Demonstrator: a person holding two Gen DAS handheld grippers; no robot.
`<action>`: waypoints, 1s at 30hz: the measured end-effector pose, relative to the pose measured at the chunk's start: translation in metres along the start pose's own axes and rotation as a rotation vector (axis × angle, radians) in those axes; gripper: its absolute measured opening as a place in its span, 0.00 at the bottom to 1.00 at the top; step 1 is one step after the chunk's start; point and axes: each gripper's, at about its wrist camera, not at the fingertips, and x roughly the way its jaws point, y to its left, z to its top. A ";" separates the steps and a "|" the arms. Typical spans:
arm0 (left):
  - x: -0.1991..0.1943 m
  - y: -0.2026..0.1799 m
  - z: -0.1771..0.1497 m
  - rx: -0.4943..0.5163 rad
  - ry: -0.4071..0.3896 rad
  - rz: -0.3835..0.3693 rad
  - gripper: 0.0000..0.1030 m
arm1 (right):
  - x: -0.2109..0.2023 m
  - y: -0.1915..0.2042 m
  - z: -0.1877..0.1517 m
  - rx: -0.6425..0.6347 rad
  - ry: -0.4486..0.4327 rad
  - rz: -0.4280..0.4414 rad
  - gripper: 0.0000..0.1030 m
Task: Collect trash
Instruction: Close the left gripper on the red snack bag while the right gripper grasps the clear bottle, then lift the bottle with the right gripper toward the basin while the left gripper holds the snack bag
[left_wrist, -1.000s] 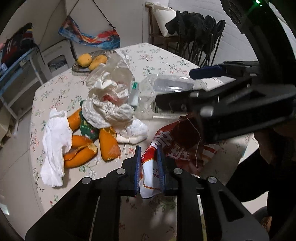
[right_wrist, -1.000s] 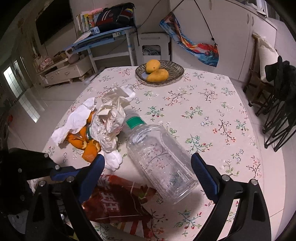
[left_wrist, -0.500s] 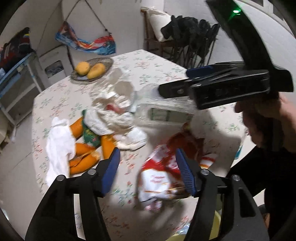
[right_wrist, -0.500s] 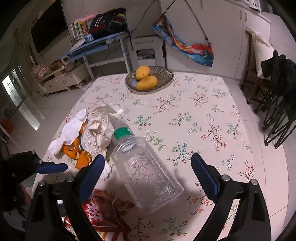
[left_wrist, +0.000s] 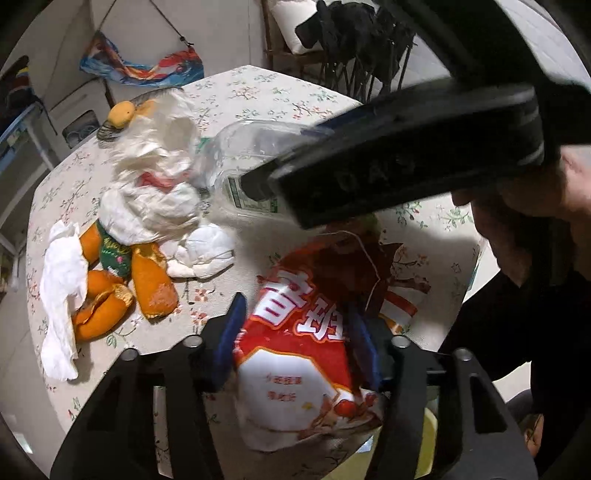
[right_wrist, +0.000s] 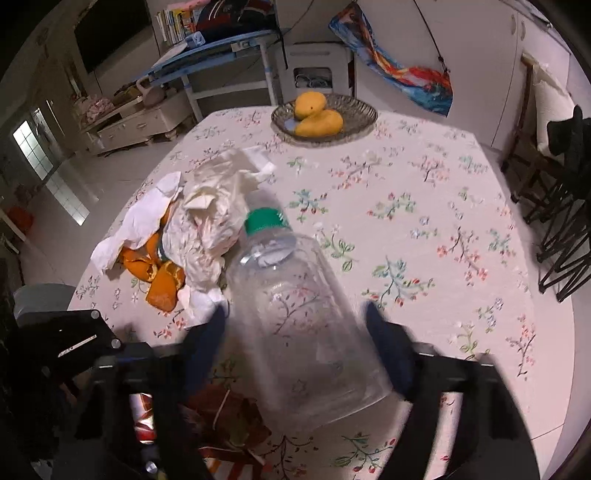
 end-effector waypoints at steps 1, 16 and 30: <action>-0.002 0.002 -0.001 -0.013 -0.003 -0.005 0.43 | -0.001 0.000 0.000 0.000 -0.002 -0.005 0.57; -0.031 0.019 -0.017 -0.140 -0.070 0.059 0.12 | -0.028 -0.034 -0.020 0.227 -0.053 0.107 0.53; -0.068 0.032 -0.034 -0.315 -0.200 0.089 0.11 | -0.049 -0.059 -0.041 0.429 -0.113 0.249 0.53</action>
